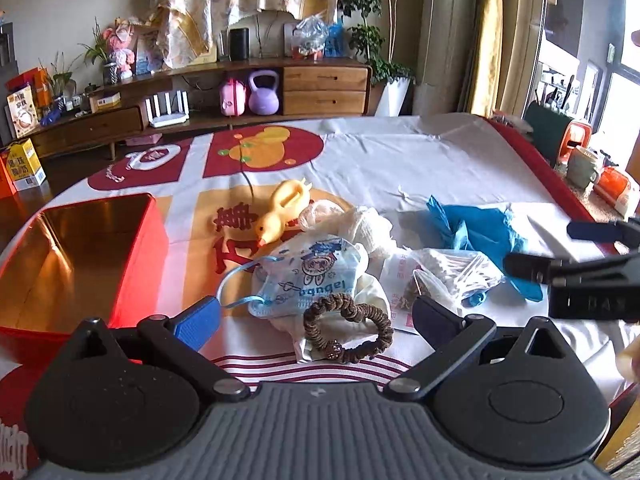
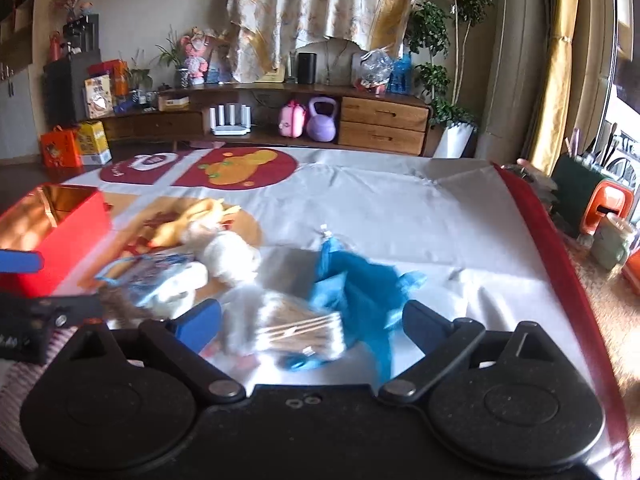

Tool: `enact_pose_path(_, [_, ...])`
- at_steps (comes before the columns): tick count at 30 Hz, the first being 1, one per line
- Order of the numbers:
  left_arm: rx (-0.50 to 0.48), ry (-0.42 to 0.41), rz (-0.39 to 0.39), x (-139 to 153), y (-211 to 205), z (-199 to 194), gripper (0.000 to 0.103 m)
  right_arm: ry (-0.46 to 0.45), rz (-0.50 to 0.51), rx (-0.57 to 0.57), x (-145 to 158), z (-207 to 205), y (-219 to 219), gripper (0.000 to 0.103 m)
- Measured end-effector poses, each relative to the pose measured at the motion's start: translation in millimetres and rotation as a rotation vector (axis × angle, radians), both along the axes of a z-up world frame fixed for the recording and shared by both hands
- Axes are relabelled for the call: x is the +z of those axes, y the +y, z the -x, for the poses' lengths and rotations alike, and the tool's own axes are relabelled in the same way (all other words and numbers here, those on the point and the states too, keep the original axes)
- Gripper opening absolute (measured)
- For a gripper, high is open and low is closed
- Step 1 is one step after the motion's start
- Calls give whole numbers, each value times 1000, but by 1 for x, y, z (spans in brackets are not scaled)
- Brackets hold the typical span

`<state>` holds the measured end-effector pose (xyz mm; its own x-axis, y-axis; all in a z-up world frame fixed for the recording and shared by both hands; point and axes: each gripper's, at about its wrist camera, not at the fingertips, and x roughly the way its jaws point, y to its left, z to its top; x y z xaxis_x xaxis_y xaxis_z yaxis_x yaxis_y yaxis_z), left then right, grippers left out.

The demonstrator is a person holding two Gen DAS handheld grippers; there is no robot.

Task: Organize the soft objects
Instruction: 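Grasp the blue glove with the right tool while the left tool grasps the brown hair tie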

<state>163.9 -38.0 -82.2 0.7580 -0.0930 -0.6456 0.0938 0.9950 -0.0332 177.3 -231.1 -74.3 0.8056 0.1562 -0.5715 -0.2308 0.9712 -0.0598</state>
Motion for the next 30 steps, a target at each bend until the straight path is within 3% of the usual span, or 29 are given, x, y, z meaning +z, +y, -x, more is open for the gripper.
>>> enact_pose_path(8, [-11, 24, -24, -16, -13, -20, 102, 37, 7, -68, -16, -57, -25, 95])
enact_pose_path(16, [-24, 46, -31, -30, -17, -30, 101, 79, 2, -103, -38, -85, -35, 79])
enact_pose_path(30, [-51, 52, -24, -33, -19, -29, 55, 107, -16, -132, -47, -95, -39, 33])
